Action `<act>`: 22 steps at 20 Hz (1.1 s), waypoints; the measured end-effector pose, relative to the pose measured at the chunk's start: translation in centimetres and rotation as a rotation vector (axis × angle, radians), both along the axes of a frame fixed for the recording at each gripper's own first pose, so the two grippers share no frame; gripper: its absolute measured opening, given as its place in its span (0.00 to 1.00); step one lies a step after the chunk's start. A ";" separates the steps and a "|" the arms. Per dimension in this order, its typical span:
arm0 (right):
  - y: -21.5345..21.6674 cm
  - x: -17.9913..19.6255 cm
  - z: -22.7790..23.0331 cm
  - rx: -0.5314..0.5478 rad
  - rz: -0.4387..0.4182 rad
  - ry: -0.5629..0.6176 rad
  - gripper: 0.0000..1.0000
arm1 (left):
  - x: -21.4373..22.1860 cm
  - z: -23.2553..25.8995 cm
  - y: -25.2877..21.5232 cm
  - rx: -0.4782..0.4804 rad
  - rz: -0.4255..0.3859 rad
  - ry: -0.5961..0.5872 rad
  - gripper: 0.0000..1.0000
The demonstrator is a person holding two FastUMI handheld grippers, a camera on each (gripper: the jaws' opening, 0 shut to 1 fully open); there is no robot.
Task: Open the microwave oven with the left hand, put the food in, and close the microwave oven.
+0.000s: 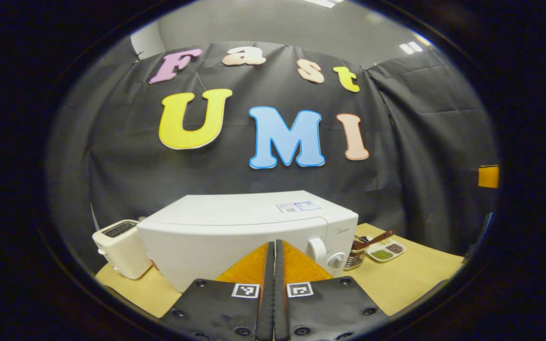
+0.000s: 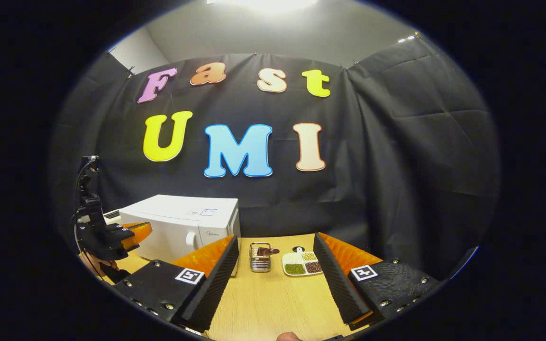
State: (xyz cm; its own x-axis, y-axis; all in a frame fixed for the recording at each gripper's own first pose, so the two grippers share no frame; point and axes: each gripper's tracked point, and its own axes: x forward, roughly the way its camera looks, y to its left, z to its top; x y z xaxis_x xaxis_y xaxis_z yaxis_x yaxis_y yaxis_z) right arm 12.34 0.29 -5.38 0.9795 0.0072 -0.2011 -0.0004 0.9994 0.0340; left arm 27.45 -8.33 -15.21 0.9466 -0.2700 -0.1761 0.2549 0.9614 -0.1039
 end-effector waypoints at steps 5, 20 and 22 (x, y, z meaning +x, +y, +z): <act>-1.0 -1.3 1.5 0.033 0.080 -0.047 0.96 | -5.5 4.0 1.6 0.000 0.112 -0.018 0.07; -2.1 -6.2 4.6 0.075 0.141 -0.136 0.96 | -20.0 12.6 4.9 0.059 0.213 -0.099 0.07; -1.4 -6.8 4.9 0.075 0.140 -0.141 0.96 | -21.5 13.4 5.8 0.056 0.213 -0.105 0.07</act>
